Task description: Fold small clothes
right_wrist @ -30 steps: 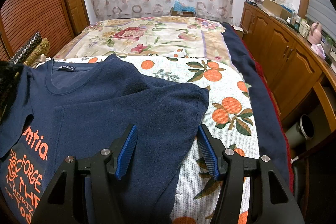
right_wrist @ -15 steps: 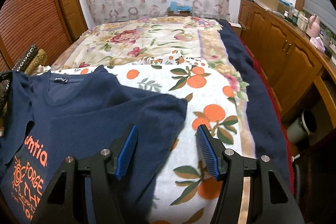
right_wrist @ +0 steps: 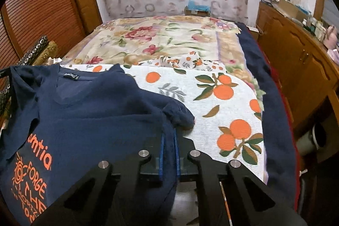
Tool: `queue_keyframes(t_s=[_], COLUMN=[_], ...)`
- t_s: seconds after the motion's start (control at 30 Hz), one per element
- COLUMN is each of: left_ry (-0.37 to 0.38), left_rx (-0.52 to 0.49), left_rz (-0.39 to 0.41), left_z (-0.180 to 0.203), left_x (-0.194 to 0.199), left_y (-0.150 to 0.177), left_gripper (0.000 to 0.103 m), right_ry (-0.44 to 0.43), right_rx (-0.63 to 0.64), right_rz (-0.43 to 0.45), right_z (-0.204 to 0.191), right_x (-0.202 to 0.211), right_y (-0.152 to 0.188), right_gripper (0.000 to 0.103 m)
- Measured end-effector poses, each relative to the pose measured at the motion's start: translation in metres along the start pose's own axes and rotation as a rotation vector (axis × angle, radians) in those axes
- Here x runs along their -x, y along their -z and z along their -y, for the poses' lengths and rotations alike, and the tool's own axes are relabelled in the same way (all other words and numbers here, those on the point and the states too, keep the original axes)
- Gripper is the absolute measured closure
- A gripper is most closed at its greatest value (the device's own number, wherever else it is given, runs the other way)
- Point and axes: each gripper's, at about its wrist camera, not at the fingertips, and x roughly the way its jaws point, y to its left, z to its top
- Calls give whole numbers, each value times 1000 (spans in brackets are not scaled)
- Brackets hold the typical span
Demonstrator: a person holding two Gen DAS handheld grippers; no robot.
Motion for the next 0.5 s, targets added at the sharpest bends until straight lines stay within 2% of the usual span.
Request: queue_keyframes(t_s=[0.27,0.5], left_ry=[-13,-11], left_rx=[16,43], left_rz=[64,108], left_z=[2,-1], left_x=[46,74], left_y=[36,81], left_gripper=[99,99], right_ry=[-5,16], right_rx=[28,53], right_rz=[208,267], right_z=[-9,-20], right_x=[81,121], right_y=[22,70], right_gripper=[97,97])
